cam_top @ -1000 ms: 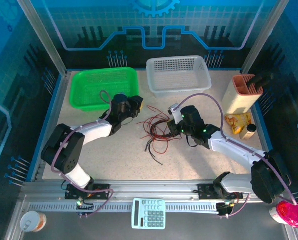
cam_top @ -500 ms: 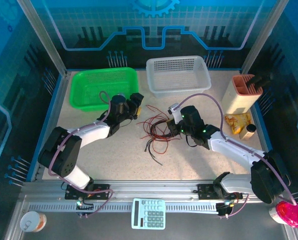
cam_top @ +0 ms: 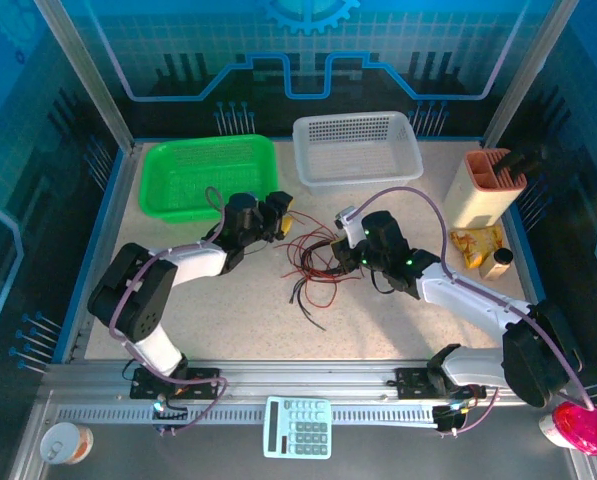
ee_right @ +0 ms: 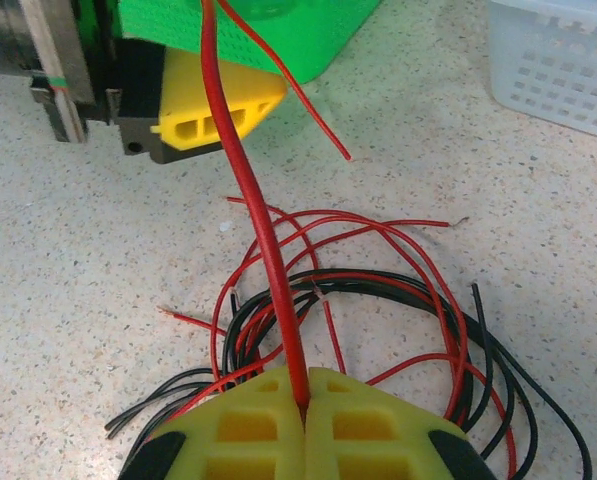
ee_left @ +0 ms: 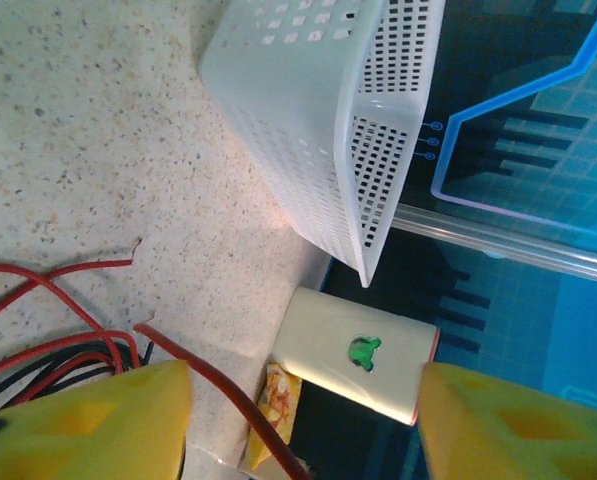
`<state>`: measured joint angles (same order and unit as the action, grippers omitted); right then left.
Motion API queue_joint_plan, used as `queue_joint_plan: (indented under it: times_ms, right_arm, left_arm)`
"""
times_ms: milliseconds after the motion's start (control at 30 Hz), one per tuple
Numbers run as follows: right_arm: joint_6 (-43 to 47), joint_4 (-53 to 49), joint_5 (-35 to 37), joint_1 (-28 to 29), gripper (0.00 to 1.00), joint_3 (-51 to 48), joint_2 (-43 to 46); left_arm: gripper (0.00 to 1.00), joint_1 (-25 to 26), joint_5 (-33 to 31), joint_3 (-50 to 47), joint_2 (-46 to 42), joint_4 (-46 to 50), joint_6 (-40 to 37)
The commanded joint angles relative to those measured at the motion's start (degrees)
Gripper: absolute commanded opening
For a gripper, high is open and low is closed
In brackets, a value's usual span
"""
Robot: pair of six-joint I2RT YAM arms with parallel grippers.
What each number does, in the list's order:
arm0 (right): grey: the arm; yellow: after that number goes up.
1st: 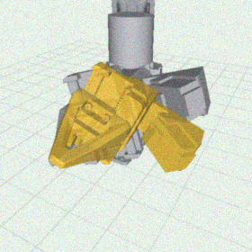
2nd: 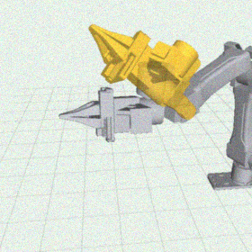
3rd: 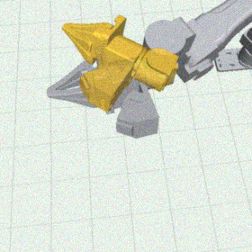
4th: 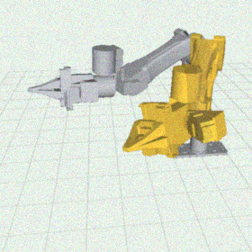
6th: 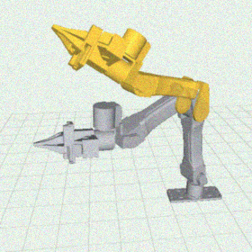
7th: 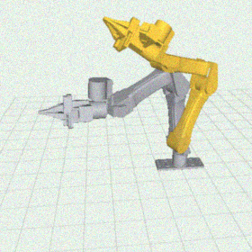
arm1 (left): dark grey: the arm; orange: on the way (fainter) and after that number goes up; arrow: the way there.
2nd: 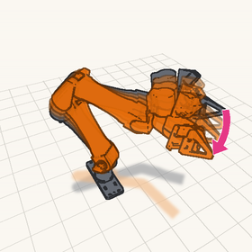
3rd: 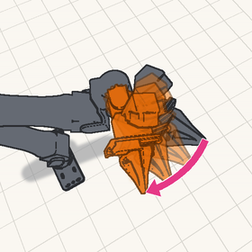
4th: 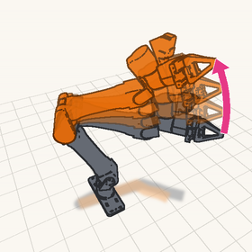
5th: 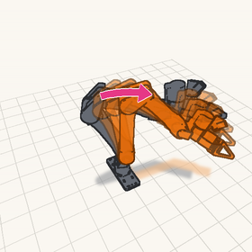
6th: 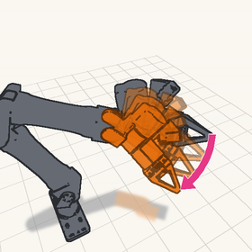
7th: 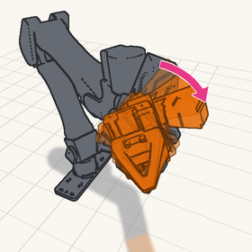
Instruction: Untangle the cables
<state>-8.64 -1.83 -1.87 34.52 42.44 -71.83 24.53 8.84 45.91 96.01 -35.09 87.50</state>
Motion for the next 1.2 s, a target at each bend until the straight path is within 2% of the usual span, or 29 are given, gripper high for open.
queue_joint_plan:
  times_ms: [0, 500, 700, 933, 1167]
  right_arm:
    - [1.1, 1.9, -1.3, 1.2, 0.00, 0.5, 0.7]
    - [0.7, 2.2, 0.2, 1.3, 0.00, -1.1, 1.5]
    - [-0.1, 2.9, 0.0, 1.2, 0.00, -1.1, -0.3]
    - [-1.7, 6.0, 1.4, 1.0, 0.32, -1.3, -3.1]
    - [-5.1, 11.2, 3.1, 0.6, 0.36, -1.6, -7.1]
  left_arm:
    - [0.51, 0.3, 0.6, 1.1, 1.1, -4.6, 1.3]
    - [0.00, 0.2, -1.7, 0.9, 0.4, -5.9, -0.3]
    - [0.00, 0.1, -1.8, 2.5, -3.2, -4.0, -4.9]
    - [0.00, 1.2, 1.9, 11.1, -8.3, 4.6, -8.1]
    - [0.00, 3.3, 4.5, 22.4, -9.9, 10.4, -9.3]
